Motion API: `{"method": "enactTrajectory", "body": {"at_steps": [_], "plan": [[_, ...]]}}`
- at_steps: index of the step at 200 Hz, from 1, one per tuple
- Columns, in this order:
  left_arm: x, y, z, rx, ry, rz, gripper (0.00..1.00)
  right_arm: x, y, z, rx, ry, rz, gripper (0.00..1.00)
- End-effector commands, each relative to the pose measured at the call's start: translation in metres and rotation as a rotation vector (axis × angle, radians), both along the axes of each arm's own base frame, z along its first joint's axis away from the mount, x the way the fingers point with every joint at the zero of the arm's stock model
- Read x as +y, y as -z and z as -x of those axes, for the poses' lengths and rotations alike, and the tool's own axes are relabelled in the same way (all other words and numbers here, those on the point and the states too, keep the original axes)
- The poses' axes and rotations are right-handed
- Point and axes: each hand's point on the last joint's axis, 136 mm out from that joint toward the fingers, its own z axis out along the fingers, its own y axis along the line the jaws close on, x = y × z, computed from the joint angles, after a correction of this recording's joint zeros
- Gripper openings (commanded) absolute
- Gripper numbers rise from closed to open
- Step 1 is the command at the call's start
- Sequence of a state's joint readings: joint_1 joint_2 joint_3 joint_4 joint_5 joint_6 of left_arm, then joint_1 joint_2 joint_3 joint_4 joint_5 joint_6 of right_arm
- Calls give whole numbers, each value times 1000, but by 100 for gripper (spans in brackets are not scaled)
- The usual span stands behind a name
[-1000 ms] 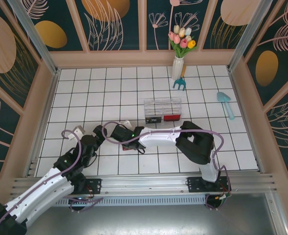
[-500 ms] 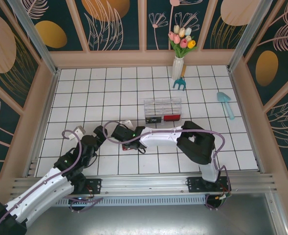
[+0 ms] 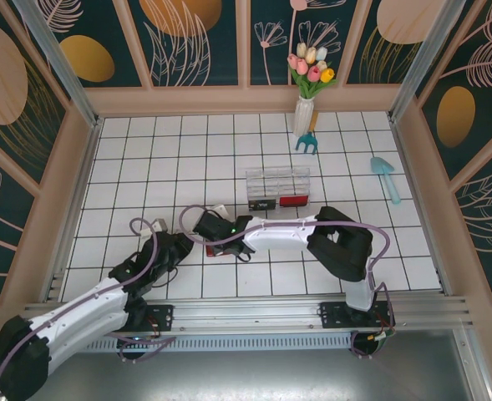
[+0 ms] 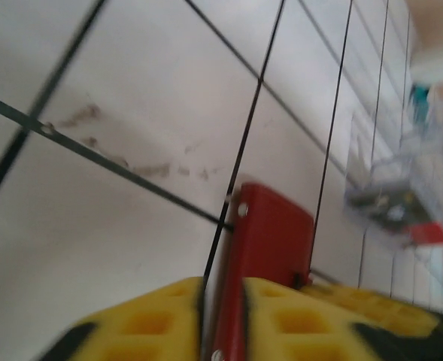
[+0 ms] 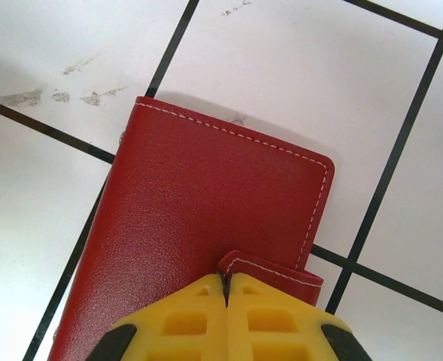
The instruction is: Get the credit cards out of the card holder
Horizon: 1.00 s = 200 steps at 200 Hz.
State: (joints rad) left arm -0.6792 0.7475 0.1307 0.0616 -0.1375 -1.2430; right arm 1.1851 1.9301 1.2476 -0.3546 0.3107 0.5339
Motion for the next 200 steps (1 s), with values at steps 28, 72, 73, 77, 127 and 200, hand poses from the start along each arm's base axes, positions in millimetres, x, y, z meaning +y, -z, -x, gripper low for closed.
{"method": "enactTrajectory", "body": {"at_steps": [28, 72, 73, 77, 127, 200], "plan": [[-32, -14, -8, -40, 81, 156, 0, -2, 4, 10, 70, -5, -40, 0], [-49, 2, -11, 24, 122, 170, 0, -2, 1, 8, 73, -2, -59, 0], [-49, 2, -11, 28, 122, 169, 0, -2, 1, 8, 73, -2, -59, 0], [-50, 5, -11, 40, 123, 166, 0, -1, 1, 8, 73, -3, -60, 0], [-47, 19, -9, 98, 117, 115, 0, -2, 2, 9, 78, -4, -62, 0], [-63, 7, -12, 76, 189, 144, 0, 0, 4, 9, 83, -7, -67, 0]]}}
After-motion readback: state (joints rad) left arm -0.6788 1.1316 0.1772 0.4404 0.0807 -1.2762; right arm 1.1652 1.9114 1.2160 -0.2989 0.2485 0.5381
